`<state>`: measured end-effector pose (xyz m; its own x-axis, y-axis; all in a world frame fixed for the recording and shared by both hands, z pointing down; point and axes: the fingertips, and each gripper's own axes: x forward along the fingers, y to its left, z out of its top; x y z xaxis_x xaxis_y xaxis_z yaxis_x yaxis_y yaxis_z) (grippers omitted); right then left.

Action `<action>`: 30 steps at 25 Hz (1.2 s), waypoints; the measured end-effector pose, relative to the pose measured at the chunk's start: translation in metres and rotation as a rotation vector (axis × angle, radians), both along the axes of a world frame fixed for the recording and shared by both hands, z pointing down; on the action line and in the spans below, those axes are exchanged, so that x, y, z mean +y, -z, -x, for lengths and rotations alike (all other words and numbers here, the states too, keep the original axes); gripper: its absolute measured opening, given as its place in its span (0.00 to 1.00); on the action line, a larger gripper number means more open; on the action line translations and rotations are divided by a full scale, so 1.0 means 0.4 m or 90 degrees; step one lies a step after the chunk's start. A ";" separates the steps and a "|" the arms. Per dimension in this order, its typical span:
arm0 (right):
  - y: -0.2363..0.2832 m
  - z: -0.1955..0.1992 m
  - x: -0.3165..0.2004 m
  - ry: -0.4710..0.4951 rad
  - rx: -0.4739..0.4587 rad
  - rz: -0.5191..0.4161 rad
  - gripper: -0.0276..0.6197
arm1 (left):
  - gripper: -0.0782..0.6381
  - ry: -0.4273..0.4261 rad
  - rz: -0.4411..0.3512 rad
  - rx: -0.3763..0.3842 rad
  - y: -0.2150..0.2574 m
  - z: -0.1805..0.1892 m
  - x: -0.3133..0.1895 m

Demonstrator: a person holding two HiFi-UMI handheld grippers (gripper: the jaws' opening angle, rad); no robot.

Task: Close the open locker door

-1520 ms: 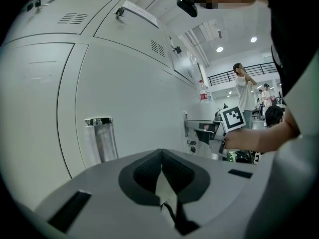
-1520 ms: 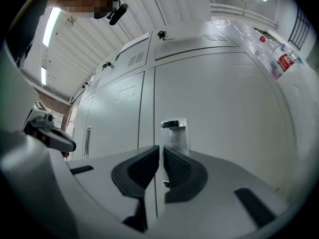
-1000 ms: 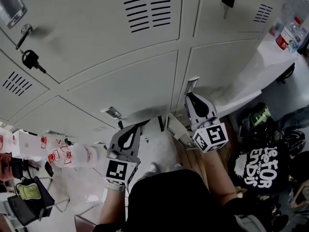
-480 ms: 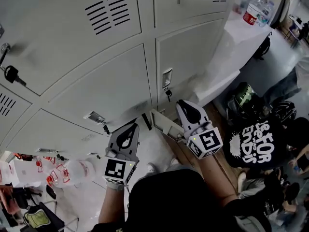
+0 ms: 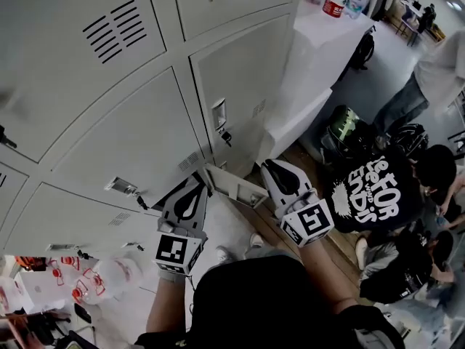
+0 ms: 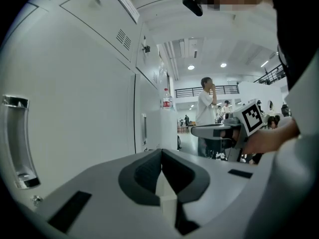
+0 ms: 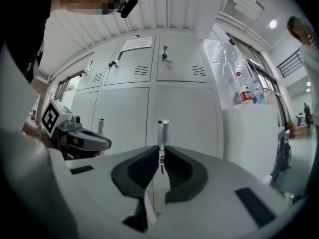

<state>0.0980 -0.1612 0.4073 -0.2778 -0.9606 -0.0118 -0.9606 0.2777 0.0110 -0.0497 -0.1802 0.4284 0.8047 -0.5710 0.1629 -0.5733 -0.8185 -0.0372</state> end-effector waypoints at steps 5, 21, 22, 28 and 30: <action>-0.006 -0.020 0.038 -0.012 0.017 0.006 0.12 | 0.14 -0.033 0.009 -0.001 -0.008 -0.039 0.012; -0.014 -0.072 0.069 -0.043 0.041 0.013 0.12 | 0.14 -0.074 0.016 0.006 -0.012 -0.107 0.014; -0.014 -0.072 0.069 -0.042 0.048 0.013 0.12 | 0.14 -0.075 0.017 0.004 -0.013 -0.108 0.015; -0.006 -0.075 0.067 -0.043 0.054 0.012 0.12 | 0.14 -0.076 0.011 0.005 0.002 -0.112 0.014; -0.011 -0.072 0.065 -0.042 0.054 0.014 0.12 | 0.14 -0.074 0.010 0.006 0.003 -0.109 0.012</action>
